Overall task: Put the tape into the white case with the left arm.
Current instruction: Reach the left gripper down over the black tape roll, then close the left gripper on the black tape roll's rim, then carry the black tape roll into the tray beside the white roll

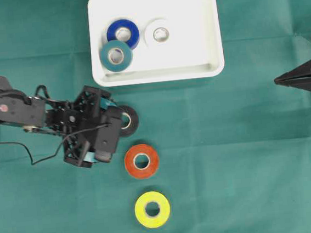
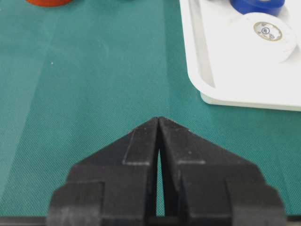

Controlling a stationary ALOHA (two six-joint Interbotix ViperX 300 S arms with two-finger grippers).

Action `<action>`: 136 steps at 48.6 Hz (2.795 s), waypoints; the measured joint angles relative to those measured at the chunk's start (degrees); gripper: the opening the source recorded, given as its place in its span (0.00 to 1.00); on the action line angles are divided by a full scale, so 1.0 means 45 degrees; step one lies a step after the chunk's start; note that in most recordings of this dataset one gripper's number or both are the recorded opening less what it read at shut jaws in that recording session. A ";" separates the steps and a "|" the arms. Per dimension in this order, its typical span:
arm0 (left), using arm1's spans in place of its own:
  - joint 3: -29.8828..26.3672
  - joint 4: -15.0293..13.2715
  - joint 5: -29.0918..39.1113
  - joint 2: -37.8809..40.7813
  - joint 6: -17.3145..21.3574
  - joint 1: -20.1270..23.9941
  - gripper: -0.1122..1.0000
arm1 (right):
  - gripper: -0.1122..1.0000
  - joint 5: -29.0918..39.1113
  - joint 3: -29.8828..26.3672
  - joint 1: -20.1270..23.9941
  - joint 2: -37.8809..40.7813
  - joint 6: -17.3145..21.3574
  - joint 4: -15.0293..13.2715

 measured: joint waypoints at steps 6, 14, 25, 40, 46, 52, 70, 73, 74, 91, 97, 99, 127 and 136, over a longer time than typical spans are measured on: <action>-0.0215 0.0000 0.0000 0.0391 0.0000 0.0000 0.94 | 0.02 0.0000 0.0000 -0.0020 -0.0020 0.0000 0.0000; -0.0254 0.0000 0.0000 0.0762 0.0000 0.0312 0.94 | 0.02 0.0020 0.0020 0.0000 -0.0020 0.0000 0.0000; -0.0391 0.0000 -0.0039 0.1348 0.0039 0.0410 0.94 | 0.02 0.0000 0.0020 -0.0020 -0.0020 0.0000 0.0000; -0.0566 -0.0020 -0.0254 0.1875 -0.0039 0.0371 0.73 | 0.02 0.0000 0.0000 -0.0020 -0.0020 0.0000 0.0000; -0.0566 -0.0020 -0.0273 0.1797 -0.0039 0.0371 0.42 | 0.02 -0.0020 0.0000 -0.0020 -0.0020 0.0000 0.0000; -0.0566 -0.0020 -0.0313 0.1758 -0.0020 0.0371 0.32 | 0.02 0.0000 0.0020 0.0000 -0.0020 0.0000 0.0000; -0.0703 0.0000 0.0898 0.0684 -0.0020 0.0234 0.32 | 0.02 0.0000 0.0020 -0.0020 -0.0020 0.0000 0.0000; -0.0801 0.0000 0.1270 0.0371 -0.0039 0.0156 0.32 | 0.02 -0.0020 0.0020 -0.0020 -0.0020 0.0000 0.0000; -0.0840 0.0000 0.1406 0.0254 -0.0039 0.0137 0.32 | 0.02 0.0000 0.0020 -0.0020 -0.0039 0.0000 0.0000; -0.1094 0.0000 0.2207 -0.0937 0.0000 -0.0020 0.32 | 0.02 -0.0020 0.0020 -0.0020 -0.0039 0.0000 0.0000; -0.1289 0.0000 0.2207 -0.0840 0.0059 0.0137 0.32 | 0.02 -0.0020 0.0020 -0.0020 -0.0039 0.0000 0.0000; -0.1387 0.0000 0.2207 -0.0762 0.0059 0.0273 0.32 | 0.02 -0.0020 0.0039 -0.0020 -0.0039 0.0000 0.0000; -0.3574 0.0020 0.2207 0.1055 0.2754 0.2852 0.32 | 0.02 -0.0020 0.0039 0.0000 -0.0039 0.0000 0.0000; -0.4199 0.0020 0.2168 0.1660 0.3164 0.3496 0.32 | 0.02 -0.0020 0.0039 -0.0020 -0.0020 0.0000 0.0000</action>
